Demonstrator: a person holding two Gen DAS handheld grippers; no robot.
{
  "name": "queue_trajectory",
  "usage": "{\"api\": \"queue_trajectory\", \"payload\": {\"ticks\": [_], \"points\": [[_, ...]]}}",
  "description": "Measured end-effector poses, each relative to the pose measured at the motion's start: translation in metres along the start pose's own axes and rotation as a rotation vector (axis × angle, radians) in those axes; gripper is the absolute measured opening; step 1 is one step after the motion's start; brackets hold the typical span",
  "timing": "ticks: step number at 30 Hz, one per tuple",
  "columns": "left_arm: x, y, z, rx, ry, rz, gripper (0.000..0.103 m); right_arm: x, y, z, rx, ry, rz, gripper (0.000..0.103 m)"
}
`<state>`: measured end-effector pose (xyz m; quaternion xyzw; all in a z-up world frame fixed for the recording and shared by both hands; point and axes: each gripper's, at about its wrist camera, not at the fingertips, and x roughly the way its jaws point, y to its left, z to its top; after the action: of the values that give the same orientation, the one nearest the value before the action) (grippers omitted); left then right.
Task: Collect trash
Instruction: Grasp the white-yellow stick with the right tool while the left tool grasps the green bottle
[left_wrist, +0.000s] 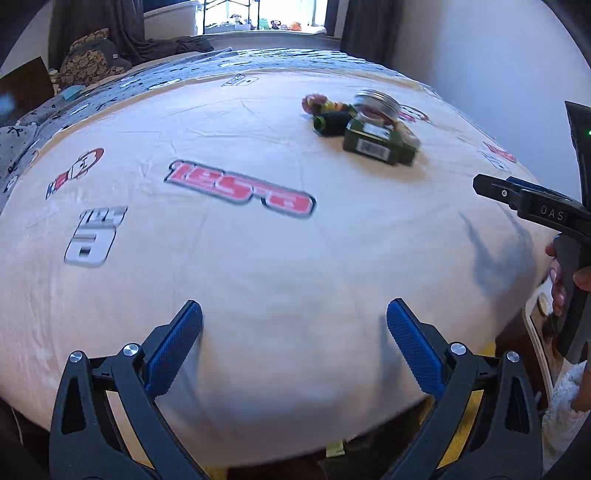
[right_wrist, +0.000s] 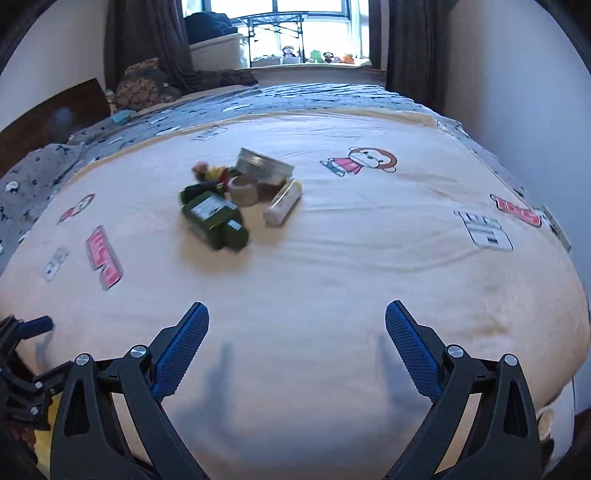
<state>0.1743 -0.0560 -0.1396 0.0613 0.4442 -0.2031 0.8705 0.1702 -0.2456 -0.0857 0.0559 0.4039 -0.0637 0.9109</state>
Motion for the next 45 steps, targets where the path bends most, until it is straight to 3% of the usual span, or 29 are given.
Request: {"api": "queue_trajectory", "payload": {"ticks": [8,13,15,17,18,24,34,37,38,45], "points": [[0.034,-0.014,0.042,0.025,-0.002,-0.053,0.095,0.058,-0.002,0.056,0.068,-0.003,0.023,0.095],[0.049,-0.026,0.056,0.023,0.002,-0.081,0.095,0.098,-0.001,0.074,0.07,0.067,0.007,0.062],[0.053,-0.031,0.063,0.026,0.004,-0.092,0.095,0.11,-0.001,0.077,0.072,0.091,0.005,0.055],[0.057,-0.04,0.068,0.039,0.005,-0.1,0.095,0.115,0.0,0.078,0.064,0.094,0.003,0.038],[0.06,-0.046,0.073,0.05,0.006,-0.107,0.095,0.115,0.001,0.079,0.053,0.093,-0.002,0.021],[0.081,-0.073,0.094,0.075,0.017,-0.101,0.095,0.103,-0.008,0.074,0.01,0.089,-0.015,0.021],[0.111,-0.093,0.124,0.035,0.011,-0.079,0.095,0.062,-0.049,0.037,0.033,0.055,0.004,0.021],[0.12,-0.093,0.132,0.03,0.021,-0.068,0.09,0.051,-0.054,0.029,0.037,0.04,0.012,0.021],[0.121,-0.093,0.133,0.031,0.02,-0.054,0.082,0.047,-0.056,0.027,0.039,0.034,0.015,0.021],[0.101,-0.09,0.116,0.041,0.005,-0.059,0.082,0.025,-0.052,0.012,0.02,0.0,0.029,0.021]]}}
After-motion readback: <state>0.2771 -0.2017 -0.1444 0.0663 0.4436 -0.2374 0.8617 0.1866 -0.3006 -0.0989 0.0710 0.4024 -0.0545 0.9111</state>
